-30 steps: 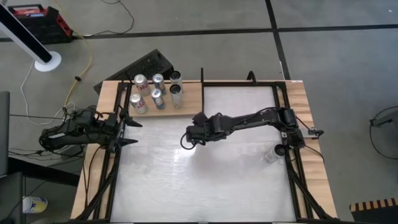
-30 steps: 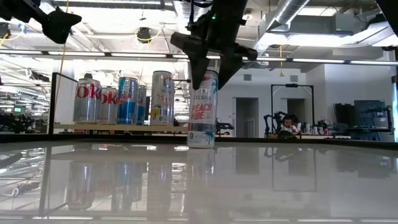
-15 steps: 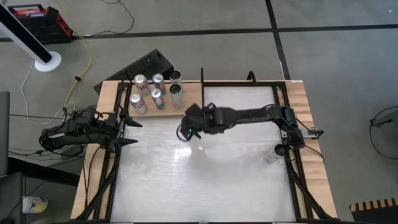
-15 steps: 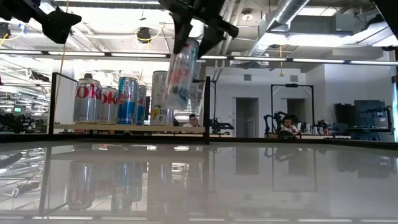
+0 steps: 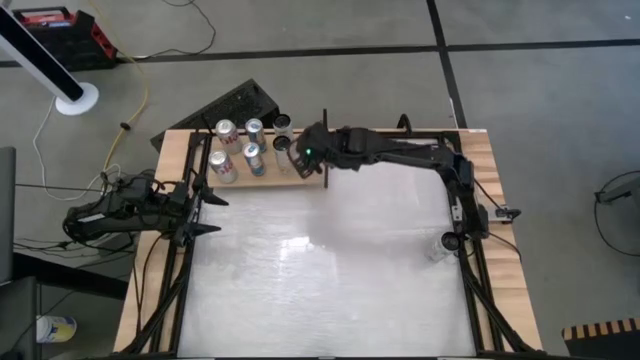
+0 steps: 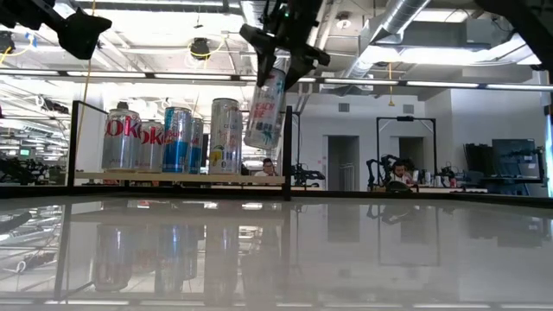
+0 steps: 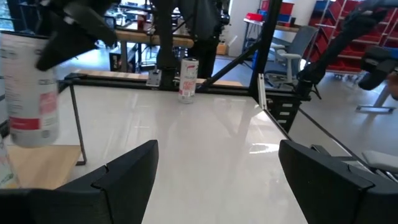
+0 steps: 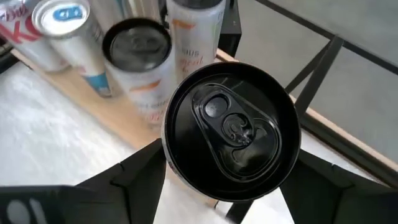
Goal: Place canned beverage on shelf
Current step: Put the bottom white-pink soda can on the shelf
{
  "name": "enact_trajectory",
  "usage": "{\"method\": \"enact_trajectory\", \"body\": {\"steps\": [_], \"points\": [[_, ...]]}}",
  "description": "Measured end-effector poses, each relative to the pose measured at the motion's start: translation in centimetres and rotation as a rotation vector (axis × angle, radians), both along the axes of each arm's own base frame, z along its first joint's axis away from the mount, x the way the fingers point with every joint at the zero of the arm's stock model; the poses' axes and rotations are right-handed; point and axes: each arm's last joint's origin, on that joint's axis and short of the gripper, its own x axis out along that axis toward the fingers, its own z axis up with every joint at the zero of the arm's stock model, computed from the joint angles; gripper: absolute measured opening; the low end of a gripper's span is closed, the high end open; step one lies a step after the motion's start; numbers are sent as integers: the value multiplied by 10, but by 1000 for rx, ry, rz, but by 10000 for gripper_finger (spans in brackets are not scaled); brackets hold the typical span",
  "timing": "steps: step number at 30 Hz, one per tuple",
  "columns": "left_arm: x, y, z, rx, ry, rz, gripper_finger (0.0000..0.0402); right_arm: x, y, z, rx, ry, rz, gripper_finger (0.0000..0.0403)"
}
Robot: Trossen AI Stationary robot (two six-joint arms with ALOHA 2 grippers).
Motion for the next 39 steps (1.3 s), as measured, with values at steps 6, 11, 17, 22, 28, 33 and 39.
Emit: {"method": "enact_trajectory", "body": {"steps": [6,11,17,22,28,33,39], "points": [[0,0,0,0,-1,0,318,0,-23,4,-27,-26,23,296],[0,0,0,0,0,0,318,-5,-39,3,-36,-9,1,296],[0,0,0,0,-1,-1,318,6,-58,-13,-42,-16,20,296],[0,0,0,0,-1,-2,318,7,-74,-21,-42,-9,5,296],[0,0,0,1,-1,-2,318,3,-86,-18,-56,-19,-8,296],[0,0,0,1,-1,-2,318,11,-93,-27,-82,-19,19,296],[0,0,0,1,0,-4,318,18,-96,-43,-75,15,30,296]]}}
